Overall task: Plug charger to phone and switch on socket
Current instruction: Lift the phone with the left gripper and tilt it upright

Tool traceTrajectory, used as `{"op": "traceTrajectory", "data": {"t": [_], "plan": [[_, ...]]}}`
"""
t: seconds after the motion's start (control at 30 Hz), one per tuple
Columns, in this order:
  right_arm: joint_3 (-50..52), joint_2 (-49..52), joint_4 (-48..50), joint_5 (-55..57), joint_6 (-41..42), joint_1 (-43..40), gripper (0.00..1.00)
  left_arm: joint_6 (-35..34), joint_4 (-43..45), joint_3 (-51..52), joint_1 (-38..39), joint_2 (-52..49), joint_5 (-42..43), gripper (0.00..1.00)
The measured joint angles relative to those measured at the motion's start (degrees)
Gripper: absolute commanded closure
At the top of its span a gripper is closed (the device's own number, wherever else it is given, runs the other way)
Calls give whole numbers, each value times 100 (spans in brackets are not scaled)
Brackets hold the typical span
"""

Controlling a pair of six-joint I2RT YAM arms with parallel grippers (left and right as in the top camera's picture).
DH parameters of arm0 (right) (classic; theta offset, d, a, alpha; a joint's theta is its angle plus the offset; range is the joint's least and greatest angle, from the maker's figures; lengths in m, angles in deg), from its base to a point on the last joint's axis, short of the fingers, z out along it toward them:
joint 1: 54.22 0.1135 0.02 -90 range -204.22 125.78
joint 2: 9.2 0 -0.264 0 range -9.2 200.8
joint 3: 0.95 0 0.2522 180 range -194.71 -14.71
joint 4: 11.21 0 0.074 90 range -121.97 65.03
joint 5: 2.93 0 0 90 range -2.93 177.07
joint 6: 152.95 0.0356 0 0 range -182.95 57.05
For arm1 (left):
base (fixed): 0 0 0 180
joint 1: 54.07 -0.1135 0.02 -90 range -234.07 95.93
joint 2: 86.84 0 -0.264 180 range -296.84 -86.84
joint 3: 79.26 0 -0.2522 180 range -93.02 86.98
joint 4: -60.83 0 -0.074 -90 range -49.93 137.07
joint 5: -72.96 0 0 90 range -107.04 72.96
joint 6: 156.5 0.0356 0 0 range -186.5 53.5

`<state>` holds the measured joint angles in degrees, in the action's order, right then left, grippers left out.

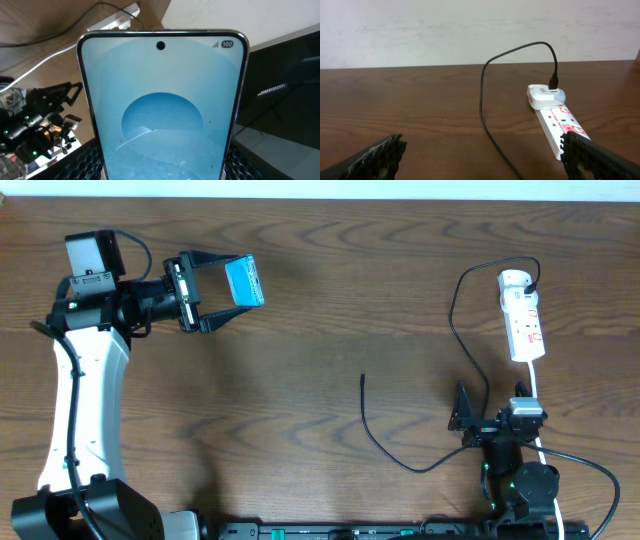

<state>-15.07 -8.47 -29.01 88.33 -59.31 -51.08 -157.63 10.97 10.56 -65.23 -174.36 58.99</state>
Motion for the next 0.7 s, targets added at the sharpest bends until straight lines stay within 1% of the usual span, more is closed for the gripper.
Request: {"op": "traceTrajectory", "data": {"t": [0.23, 0.33, 0.4, 0.53, 0.63, 0.7], "plan": [[0, 0, 2, 0, -2, 0, 1, -48, 2, 0, -7, 0, 28, 93], [0, 0, 0, 0, -2, 0, 1, 90, 15, 0, -7, 0, -109, 93], [0, 0, 0, 0, 0, 0, 1, 326, 15, 0, -7, 0, -295, 93], [0, 0, 0, 0, 0, 0, 1, 1169, -103, 0, 11, 0, -927, 93], [0, 0, -2, 0, -2, 0, 1, 1832, -592, 0, 83, 0, -1606, 93], [0, 0, 0, -2, 0, 0, 1, 2243, -1019, 0, 186, 0, -2201, 93]]}}
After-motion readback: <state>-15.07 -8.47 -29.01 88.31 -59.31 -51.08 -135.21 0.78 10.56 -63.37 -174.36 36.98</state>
